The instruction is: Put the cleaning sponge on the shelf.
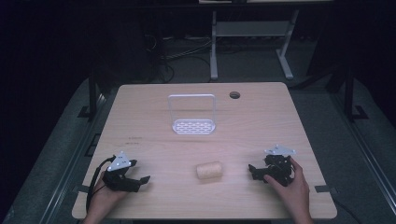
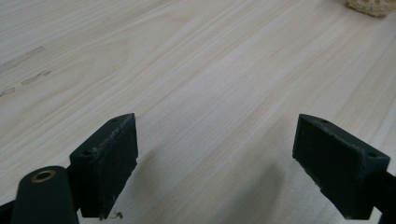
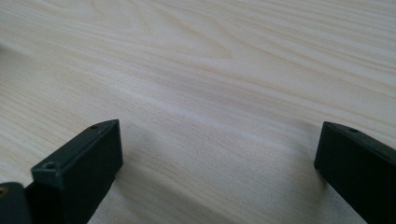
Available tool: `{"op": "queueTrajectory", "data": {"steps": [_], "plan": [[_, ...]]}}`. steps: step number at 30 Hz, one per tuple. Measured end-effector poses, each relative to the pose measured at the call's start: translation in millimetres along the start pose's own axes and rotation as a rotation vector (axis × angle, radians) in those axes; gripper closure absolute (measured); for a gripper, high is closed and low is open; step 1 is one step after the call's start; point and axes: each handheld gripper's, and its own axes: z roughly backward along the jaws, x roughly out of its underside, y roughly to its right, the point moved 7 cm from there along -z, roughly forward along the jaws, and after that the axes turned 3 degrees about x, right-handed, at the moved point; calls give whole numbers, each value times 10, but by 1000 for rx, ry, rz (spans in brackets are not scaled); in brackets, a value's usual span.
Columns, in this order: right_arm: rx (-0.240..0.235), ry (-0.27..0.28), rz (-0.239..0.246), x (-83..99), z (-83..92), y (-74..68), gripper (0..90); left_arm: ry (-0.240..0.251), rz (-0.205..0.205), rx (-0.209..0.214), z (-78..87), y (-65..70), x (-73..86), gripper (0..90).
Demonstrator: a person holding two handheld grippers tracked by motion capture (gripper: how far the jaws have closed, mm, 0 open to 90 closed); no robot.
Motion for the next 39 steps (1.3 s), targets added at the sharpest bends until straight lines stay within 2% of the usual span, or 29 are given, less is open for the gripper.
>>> {"op": "queueTrajectory", "data": {"steps": [12,24,39], "plan": [[0,0,0,0,0,0,6,1,-42,45,-13,147,-89,141],[0,0,0,0,0,0,5,-3,-65,98,-60,268,-177,141],[0,0,0,0,0,0,6,13,-96,140,-82,298,-332,141]]}}
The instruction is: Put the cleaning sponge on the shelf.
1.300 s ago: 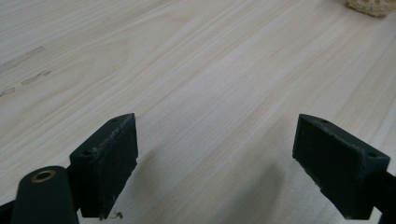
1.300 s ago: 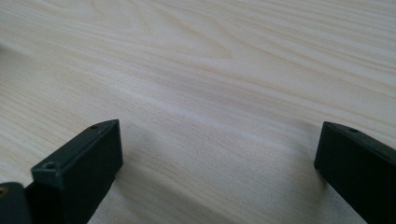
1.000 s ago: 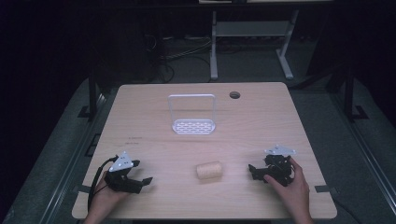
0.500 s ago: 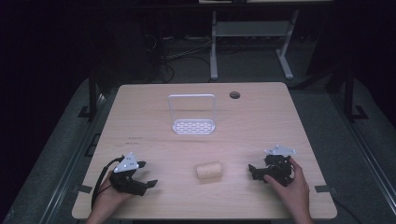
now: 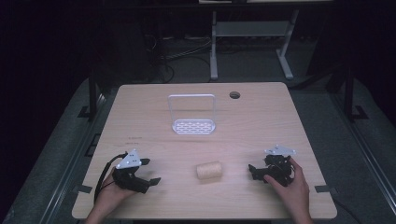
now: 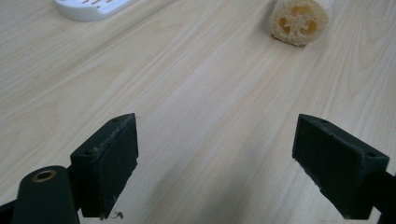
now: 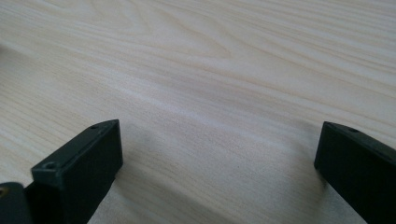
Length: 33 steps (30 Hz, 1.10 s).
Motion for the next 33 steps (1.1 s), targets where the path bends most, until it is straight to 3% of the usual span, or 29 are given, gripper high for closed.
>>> {"op": "queueTrajectory", "data": {"steps": [14,33], "plan": [[-1,1,1,0,-1,0,6,-2,-54,36,-78,22,-183,141],[-1,2,2,0,-1,1,6,-14,-92,74,-171,55,-332,141]]}}
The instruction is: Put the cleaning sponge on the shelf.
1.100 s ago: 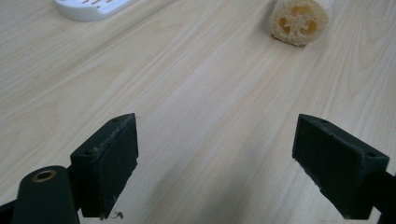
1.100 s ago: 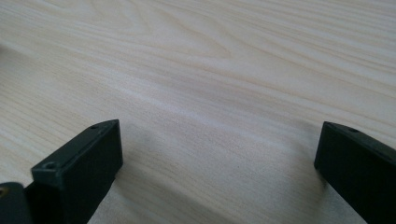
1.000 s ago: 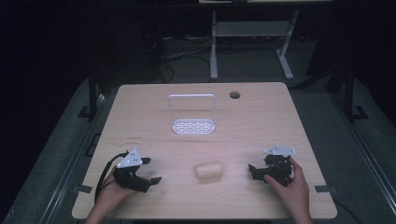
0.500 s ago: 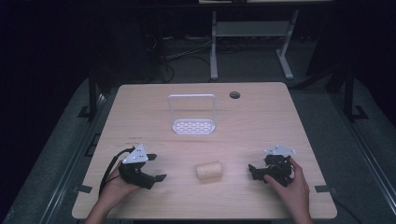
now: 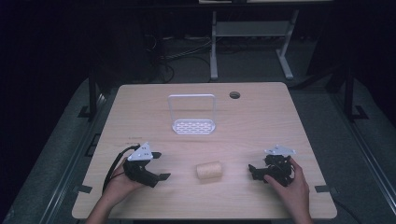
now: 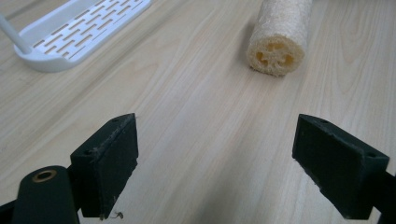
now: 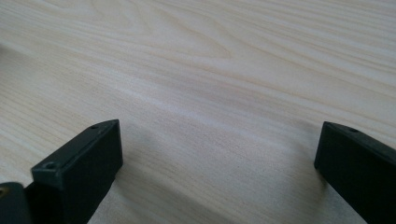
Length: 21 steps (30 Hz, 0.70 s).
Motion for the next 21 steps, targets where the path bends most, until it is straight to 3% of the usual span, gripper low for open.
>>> {"op": "queueTrajectory", "data": {"steps": [21], "plan": [[0,0,0,0,0,0,6,-3,-51,47,-128,36,-239,141]]}}
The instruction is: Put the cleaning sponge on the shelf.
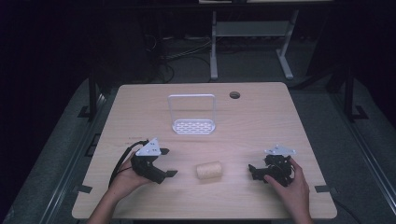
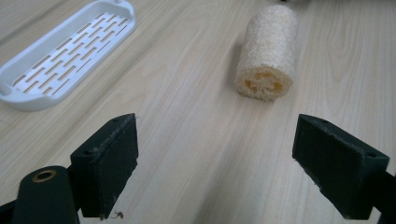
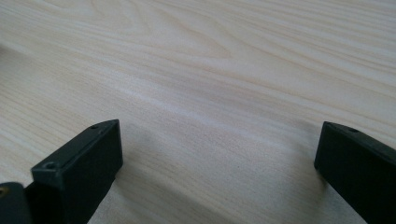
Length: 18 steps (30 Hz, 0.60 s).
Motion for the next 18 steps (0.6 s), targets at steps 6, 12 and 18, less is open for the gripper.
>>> {"op": "queueTrajectory", "data": {"steps": [6,12,18], "plan": [[0,0,0,0,0,0,6,-3,-19,13,-45,19,-73,141],[0,-1,-1,0,0,0,6,1,-31,26,-87,32,-147,141],[0,-1,-1,0,0,-1,5,2,-35,50,-136,58,-174,141]]}}
